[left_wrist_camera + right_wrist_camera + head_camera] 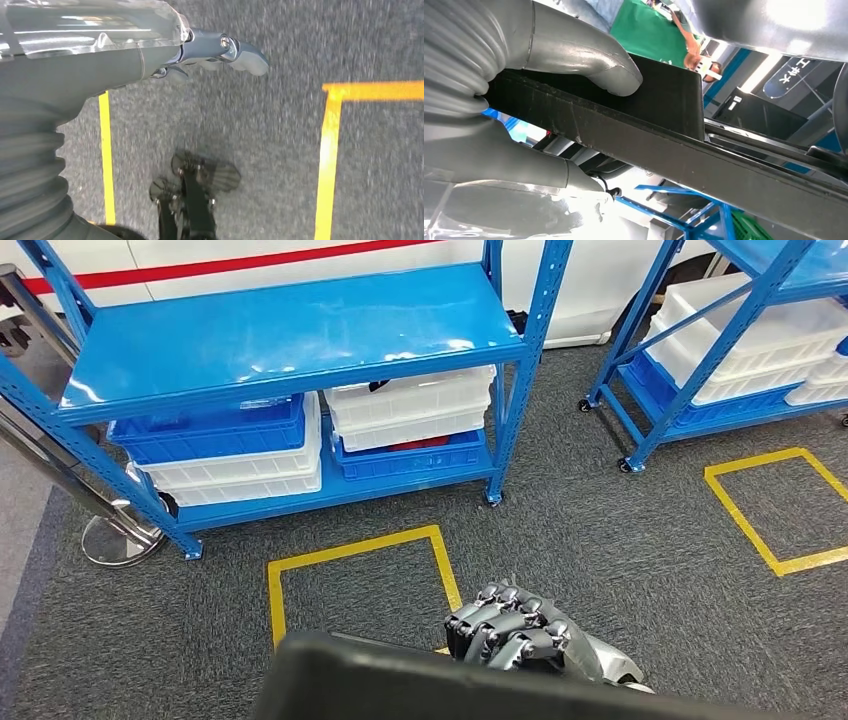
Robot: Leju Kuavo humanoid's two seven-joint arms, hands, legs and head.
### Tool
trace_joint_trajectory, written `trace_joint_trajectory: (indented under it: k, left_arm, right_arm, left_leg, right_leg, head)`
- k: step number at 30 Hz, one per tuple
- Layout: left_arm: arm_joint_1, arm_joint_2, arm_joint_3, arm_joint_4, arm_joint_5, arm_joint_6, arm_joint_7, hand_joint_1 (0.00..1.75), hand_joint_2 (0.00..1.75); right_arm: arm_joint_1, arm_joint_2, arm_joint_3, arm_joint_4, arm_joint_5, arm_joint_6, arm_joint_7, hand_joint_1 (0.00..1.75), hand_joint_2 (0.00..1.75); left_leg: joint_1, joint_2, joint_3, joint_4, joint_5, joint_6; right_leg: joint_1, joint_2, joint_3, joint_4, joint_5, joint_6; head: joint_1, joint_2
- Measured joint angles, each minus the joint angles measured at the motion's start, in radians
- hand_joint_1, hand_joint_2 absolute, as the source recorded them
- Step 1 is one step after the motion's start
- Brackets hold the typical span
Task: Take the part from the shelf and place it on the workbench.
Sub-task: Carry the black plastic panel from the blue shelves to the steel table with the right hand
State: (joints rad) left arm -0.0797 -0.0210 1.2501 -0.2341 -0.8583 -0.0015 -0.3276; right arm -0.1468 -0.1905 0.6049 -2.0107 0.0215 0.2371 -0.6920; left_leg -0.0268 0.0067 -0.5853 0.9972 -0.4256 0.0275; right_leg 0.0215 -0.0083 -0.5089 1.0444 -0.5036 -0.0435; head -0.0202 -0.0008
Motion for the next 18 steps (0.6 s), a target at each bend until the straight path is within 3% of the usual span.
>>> trace_joint_trajectory:
  k: [2, 4, 6, 8, 9, 10, 11, 13, 15, 18]
  left_arm:
    - [0.0, 0.0, 0.0, 0.001, 0.0, 0.002, 0.002, 0.0, 1.75]
    - [0.001, 0.001, 0.0, 0.001, 0.0, 0.006, 0.004, 0.0, 1.75]
    - [0.002, 0.002, 0.0, 0.001, -0.001, 0.01, 0.007, 0.0, 1.75]
    - [0.003, 0.001, 0.0, 0.001, -0.001, 0.012, 0.011, 0.0, 1.75]
    - [0.003, 0.001, 0.0, 0.001, 0.0, 0.013, 0.011, 0.0, 1.75]
    - [0.003, 0.001, 0.0, 0.001, 0.0, 0.013, 0.012, 0.0, 1.75]
    - [0.003, 0.001, 0.0, 0.001, 0.0, 0.013, 0.013, 0.0, 1.75]
    - [0.002, 0.001, 0.0, 0.001, 0.0, 0.013, 0.014, 0.0, 1.75]
    - [0.002, 0.001, 0.0, 0.001, 0.0, 0.013, 0.014, 0.0, 1.75]
    - [0.004, 0.002, 0.001, 0.001, 0.003, 0.013, 0.016, 0.0, 1.75]
  right_arm:
    - [-0.002, 0.0, 0.0, 0.001, 0.0, 0.001, 0.0, 1.64, 1.75]
    - [-0.002, 0.001, 0.0, 0.003, 0.0, 0.003, 0.0, 1.64, 1.75]
    - [-0.004, 0.003, 0.0, 0.007, -0.004, 0.01, 0.0, 1.64, 1.75]
    - [-0.004, 0.003, -0.001, 0.012, -0.009, 0.018, 0.0, 1.64, 1.75]
    - [-0.004, 0.003, -0.001, 0.014, -0.01, 0.02, 0.0, 1.64, 1.75]
    - [-0.004, 0.003, -0.001, 0.017, -0.011, 0.02, 0.0, 1.64, 1.75]
    - [-0.004, 0.003, -0.001, 0.019, -0.012, 0.02, 0.0, 1.64, 1.75]
    - [-0.004, 0.003, -0.001, 0.021, -0.012, 0.02, 0.0, 1.64, 1.75]
    - [-0.006, 0.003, -0.001, 0.022, -0.014, 0.021, 0.0, 1.64, 1.75]
    - [-0.007, 0.003, -0.003, 0.023, -0.029, 0.04, 0.0, 1.64, 1.75]
  left_leg:
    - [0.001, 0.001, -0.005, 0.0, 0.011, -0.008]
    - [0.001, 0.0, -0.016, 0.013, 0.0, -0.019]
    - [0.007, -0.002, -0.048, 0.092, -0.066, -0.033]
    - [0.019, -0.003, -0.094, 0.227, -0.142, -0.048]
    - [0.025, -0.003, -0.105, 0.273, -0.154, -0.054]
    - [0.03, -0.003, -0.102, 0.288, -0.148, -0.06]
    - [0.035, -0.003, -0.078, 0.261, -0.125, -0.066]
    - [0.044, -0.007, 0.013, 0.12, -0.078, -0.074]
    - [0.046, -0.022, 0.077, 0.014, -0.062, -0.07]
    - [0.043, -0.021, 0.075, -0.002, -0.062, -0.048]
  right_leg:
    - [0.001, -0.003, 0.021, -0.048, -0.012, -0.001]
    - [-0.007, -0.005, 0.016, -0.062, 0.001, -0.004]
    - [-0.016, -0.007, 0.005, -0.069, 0.017, -0.008]
    - [-0.018, -0.007, -0.011, -0.066, 0.028, -0.007]
    - [-0.021, -0.006, -0.02, -0.062, 0.032, -0.004]
    - [-0.024, -0.006, -0.028, -0.058, 0.036, -0.001]
    - [-0.027, -0.005, -0.036, -0.053, 0.038, 0.003]
    - [-0.033, -0.002, -0.049, -0.04, 0.04, 0.011]
    - [-0.035, 0.005, -0.06, -0.031, 0.044, 0.025]
    - [-0.034, 0.018, -0.071, -0.025, 0.053, 0.047]
  head:
    - [0.0, 0.0]
    - [0.0, 0.0]
    - [-0.001, 0.0]
    - [-0.002, 0.0]
    - [-0.002, 0.0]
    - [-0.002, 0.0]
    - [-0.002, 0.0]
    - [-0.002, 0.0]
    - [-0.002, 0.0]
    - [-0.001, 0.0]
